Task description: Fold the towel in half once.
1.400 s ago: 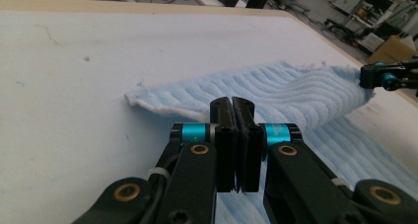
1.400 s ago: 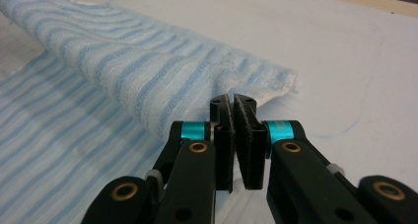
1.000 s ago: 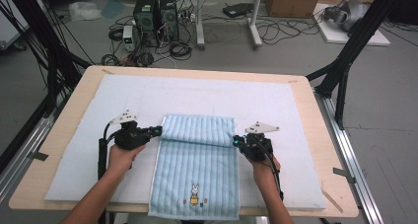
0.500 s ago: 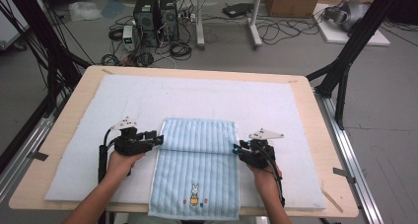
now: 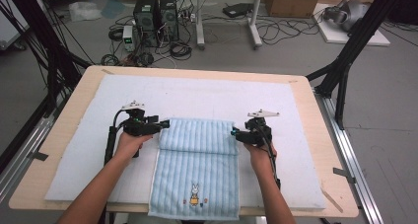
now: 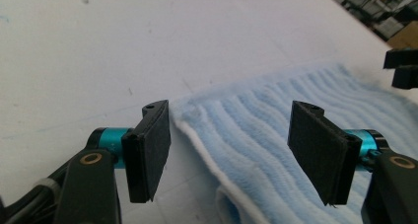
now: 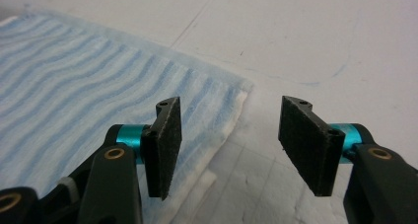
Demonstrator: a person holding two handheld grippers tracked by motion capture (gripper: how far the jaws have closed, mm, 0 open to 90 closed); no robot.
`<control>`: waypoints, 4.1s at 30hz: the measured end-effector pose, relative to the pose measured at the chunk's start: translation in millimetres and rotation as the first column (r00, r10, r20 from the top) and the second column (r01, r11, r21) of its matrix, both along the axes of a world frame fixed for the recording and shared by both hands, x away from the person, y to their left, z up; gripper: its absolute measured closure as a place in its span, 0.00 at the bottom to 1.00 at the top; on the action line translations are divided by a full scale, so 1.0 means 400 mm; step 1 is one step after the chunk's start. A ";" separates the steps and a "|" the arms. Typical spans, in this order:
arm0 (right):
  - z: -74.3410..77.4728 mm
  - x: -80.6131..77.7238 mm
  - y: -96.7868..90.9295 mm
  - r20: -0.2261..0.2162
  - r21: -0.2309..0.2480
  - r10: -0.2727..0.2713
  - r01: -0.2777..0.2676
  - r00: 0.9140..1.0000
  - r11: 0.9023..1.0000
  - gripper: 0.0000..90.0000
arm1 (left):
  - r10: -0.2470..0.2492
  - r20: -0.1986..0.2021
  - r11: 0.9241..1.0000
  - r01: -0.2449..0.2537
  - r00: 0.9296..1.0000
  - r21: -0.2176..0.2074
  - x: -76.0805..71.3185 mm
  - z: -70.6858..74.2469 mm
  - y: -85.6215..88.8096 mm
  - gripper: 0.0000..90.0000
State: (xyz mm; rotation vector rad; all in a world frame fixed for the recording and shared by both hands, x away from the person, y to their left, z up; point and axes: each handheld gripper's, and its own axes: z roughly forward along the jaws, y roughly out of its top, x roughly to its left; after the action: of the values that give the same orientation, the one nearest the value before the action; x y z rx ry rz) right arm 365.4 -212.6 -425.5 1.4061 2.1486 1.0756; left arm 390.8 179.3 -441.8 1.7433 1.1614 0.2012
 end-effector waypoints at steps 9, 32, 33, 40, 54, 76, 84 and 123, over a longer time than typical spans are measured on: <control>-0.026 0.055 0.035 -0.064 -0.032 0.021 -0.023 0.998 0.999 0.53 | -0.028 -0.034 0.998 0.029 0.999 0.046 0.017 -0.026 -0.030 0.49; 0.036 -0.003 0.012 0.094 -0.018 0.101 -0.100 0.990 0.995 0.98 | -0.094 0.087 0.989 0.102 0.992 -0.102 -0.034 0.042 0.009 0.97; 0.041 -0.012 0.009 0.100 -0.007 0.106 -0.106 0.989 0.994 0.98 | -0.106 0.095 0.988 0.116 0.990 -0.106 -0.045 0.048 0.012 0.97; 0.070 -0.089 -0.003 0.137 0.029 0.175 -0.180 0.975 0.983 0.98 | -0.161 0.106 0.976 0.174 0.981 -0.131 -0.106 0.054 0.039 0.97; 0.028 -0.201 -0.020 0.073 0.037 0.256 -0.259 0.964 0.965 0.98 | -0.248 0.028 0.965 0.250 0.968 -0.078 -0.215 -0.001 0.050 0.97; -0.015 -0.136 -0.021 0.007 0.016 0.112 -0.113 0.994 0.994 0.76 | -0.110 0.002 0.994 0.110 0.994 -0.001 -0.118 0.001 0.035 0.58; -0.034 -0.117 -0.002 -0.001 -0.019 0.134 -0.134 0.991 0.991 0.98 | -0.134 -0.019 0.989 0.135 0.991 0.055 -0.096 -0.029 0.003 0.95; -0.008 0.004 0.031 0.074 -0.052 0.079 -0.076 0.994 0.996 0.95 | 0.007 0.012 1.000 -0.007 1.000 -0.003 0.022 0.008 -0.020 0.96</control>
State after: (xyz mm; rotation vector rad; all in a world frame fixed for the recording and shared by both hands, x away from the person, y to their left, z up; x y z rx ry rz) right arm 367.2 -200.4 -428.6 1.2494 2.1762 1.0780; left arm 399.4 171.5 -438.5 1.7329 1.1587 0.2144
